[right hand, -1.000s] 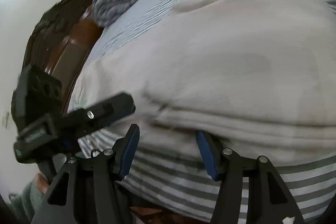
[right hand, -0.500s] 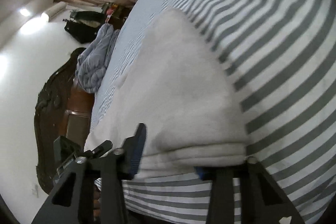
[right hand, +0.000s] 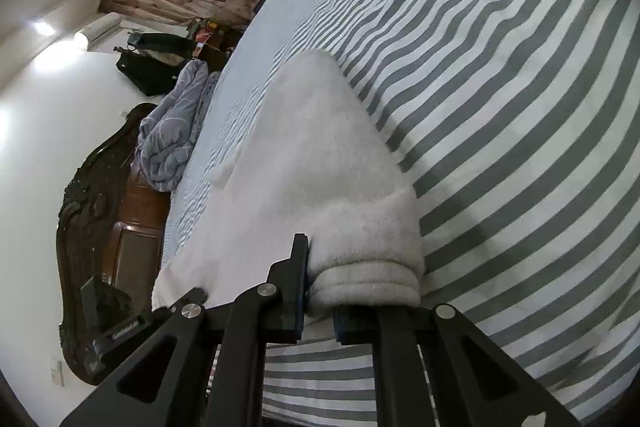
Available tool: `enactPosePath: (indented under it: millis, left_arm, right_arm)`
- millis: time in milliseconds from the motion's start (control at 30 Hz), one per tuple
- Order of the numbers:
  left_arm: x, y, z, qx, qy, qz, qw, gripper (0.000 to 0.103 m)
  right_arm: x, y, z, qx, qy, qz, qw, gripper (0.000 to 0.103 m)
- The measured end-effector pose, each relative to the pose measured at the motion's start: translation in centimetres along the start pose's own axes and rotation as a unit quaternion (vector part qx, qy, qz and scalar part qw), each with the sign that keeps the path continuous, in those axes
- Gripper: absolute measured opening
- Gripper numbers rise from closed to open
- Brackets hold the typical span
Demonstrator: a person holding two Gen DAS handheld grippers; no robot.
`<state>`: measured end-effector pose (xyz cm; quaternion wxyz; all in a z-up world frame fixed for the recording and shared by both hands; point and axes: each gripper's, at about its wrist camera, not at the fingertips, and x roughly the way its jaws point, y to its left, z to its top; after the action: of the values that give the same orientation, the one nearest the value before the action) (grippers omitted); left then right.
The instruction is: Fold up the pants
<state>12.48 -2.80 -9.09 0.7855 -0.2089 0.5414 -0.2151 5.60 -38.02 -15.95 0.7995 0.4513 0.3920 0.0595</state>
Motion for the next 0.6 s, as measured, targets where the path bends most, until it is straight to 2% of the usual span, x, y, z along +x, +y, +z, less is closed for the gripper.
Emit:
enactPosePath:
  millis: [133,267,367,467,600]
  left_arm:
    - [1.2,0.9,-0.1,0.000,0.007,0.018,0.9998,0.021]
    - [1.5,1.8,0.0,-0.011,0.008,0.013,0.9998,0.021]
    - [0.6,0.5,0.3,0.025,-0.010,0.028,0.9992,0.021]
    - [-0.1,0.3,0.6,0.039,-0.025,0.031,0.9985,0.021]
    - [1.2,1.5,0.0,0.031,-0.005,0.044,0.9986,0.021]
  right_arm:
    - [0.6,-0.4,-0.4,-0.015,0.014,-0.021,1.000,0.009]
    - [0.9,-0.4,-0.8,-0.019,0.025,-0.029,0.999,0.012]
    - [0.9,0.0,-0.9,-0.025,0.030,-0.032,0.999,0.015]
    - [0.9,0.1,-1.0,-0.026,0.032,-0.035,0.999,0.018]
    - [1.1,0.4,-1.4,-0.027,0.036,-0.039,0.998,0.021]
